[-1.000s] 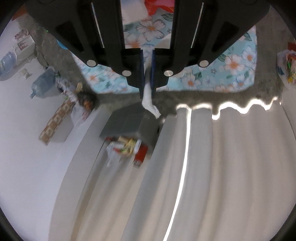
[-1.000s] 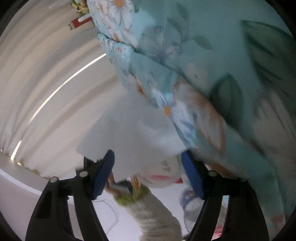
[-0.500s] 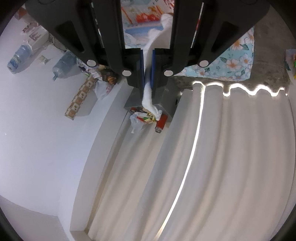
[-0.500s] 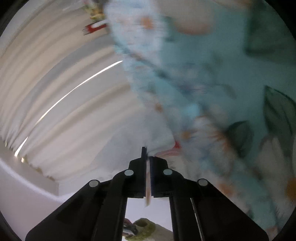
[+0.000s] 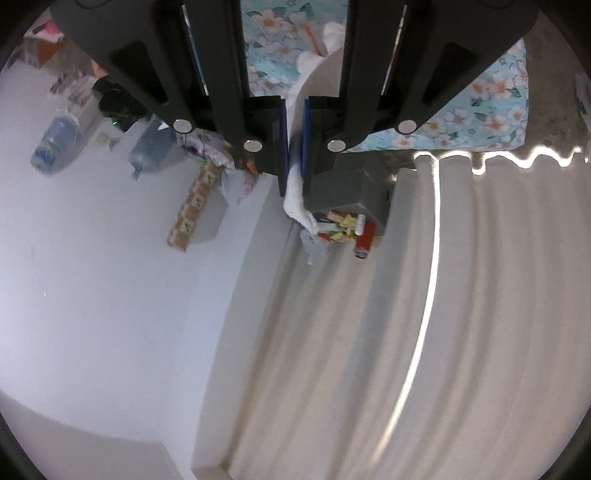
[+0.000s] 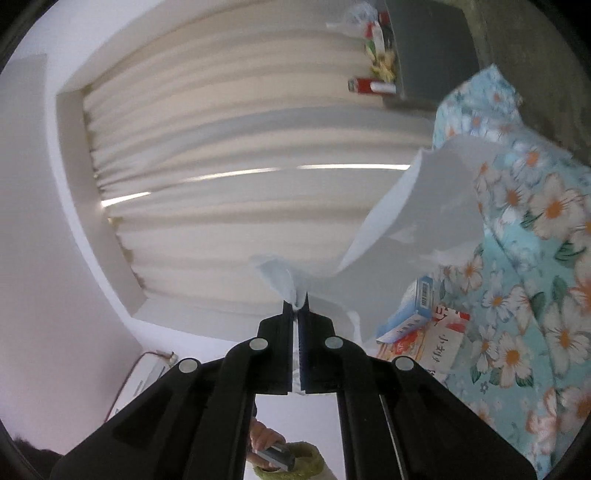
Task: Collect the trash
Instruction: 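Lift white tissues in both tools and carry them toward the blue wastebasket, then open both tools over the wastebasket to drop the tissues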
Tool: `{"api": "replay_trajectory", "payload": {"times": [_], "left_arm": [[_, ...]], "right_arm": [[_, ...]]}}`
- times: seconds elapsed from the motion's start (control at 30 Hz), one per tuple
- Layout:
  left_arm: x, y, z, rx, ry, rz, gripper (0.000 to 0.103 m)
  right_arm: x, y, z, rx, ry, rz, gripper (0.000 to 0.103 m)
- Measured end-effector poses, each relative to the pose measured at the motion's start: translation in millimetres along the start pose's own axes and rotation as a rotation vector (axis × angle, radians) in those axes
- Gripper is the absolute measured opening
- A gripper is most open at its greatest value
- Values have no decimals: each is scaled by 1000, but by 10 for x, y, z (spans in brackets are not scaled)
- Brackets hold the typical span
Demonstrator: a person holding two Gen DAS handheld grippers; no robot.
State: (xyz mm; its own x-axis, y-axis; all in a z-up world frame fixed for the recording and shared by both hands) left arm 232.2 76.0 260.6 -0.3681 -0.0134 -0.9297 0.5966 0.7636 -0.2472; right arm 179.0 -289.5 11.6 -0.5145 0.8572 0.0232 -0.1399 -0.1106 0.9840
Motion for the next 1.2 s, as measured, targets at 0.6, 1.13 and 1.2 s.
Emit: {"api": "replay_trajectory", "payload": {"times": [0.6, 1.13, 1.2], "left_arm": [[851, -2090, 1444, 228, 299, 141, 4], [2511, -3620, 3541, 349, 697, 276, 4], [2756, -3747, 3796, 355, 740, 292, 4]], "right_arm": [[-146, -57, -2094, 7, -330, 9, 3], [-819, -782, -3234, 403, -533, 96, 3], [-954, -969, -3280, 463, -544, 122, 3]]}}
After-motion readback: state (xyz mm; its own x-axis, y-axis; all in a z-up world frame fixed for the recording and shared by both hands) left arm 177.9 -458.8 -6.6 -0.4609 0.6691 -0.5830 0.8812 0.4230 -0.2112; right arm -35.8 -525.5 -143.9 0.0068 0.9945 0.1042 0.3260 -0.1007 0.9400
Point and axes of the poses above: each gripper's, at about its wrist camera, not at the fingertips, and z roughly the way its jaws point, y to its left, x to its underside, the point moved 2 cm from there along z, roughly the way its jaws point, and after that the axes turned 2 degrees about -x, right-handed, at the moved point
